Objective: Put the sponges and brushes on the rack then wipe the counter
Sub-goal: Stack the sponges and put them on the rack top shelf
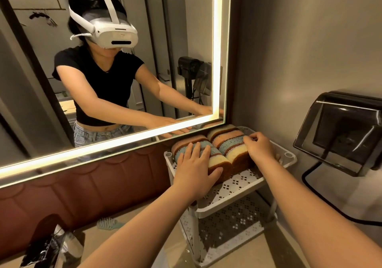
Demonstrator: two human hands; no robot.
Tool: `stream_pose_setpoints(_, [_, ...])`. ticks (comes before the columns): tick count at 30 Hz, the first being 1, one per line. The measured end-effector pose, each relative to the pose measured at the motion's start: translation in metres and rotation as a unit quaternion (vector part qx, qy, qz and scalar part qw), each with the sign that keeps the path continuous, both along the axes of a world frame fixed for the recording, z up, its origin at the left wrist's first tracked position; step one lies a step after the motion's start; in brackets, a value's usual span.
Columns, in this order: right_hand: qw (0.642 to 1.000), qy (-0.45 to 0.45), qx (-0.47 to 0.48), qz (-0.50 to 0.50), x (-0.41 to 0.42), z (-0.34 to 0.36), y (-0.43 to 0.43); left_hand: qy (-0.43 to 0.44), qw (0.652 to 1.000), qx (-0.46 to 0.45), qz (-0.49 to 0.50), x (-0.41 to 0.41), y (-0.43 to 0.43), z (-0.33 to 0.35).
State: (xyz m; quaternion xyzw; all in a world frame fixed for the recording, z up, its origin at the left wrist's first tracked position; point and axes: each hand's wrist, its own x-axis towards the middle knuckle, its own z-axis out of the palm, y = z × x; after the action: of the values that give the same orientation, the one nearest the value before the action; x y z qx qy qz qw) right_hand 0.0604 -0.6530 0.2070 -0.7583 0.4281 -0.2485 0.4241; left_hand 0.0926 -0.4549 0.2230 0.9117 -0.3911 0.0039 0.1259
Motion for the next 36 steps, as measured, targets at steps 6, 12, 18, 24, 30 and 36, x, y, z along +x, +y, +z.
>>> stream_pose_setpoints(6, [0.994, 0.083, -0.045, 0.053, -0.006, 0.011, -0.004, -0.010, 0.999, 0.051, 0.001, -0.001, 0.002, 0.009])
stream_pose_setpoints(12, [0.977, 0.127, -0.154, 0.077, -0.014, 0.032, 0.022, 0.008, 0.999, 0.030, -0.011, -0.005, 0.009, 0.024])
stream_pose_setpoints(18, [0.950, 0.116, -0.247, 0.152, -0.023, 0.063, 0.076, 0.022, 0.999, -0.010, -0.040, -0.018, 0.040, 0.054])
stream_pose_setpoints(24, [0.913, 0.085, -0.247, 0.313, -0.032, 0.088, 0.151, -0.003, 0.998, 0.032, -0.049, -0.029, 0.119, 0.082])
stream_pose_setpoints(30, [0.842, 0.112, -0.224, 0.478, -0.037, 0.091, 0.234, 0.074, 0.992, 0.100, 0.008, -0.040, 0.217, 0.084])
stream_pose_setpoints(36, [0.783, 0.154, -0.198, 0.569, -0.037, 0.063, 0.311, 0.140, 0.978, 0.144, 0.058, -0.049, 0.302, 0.061])
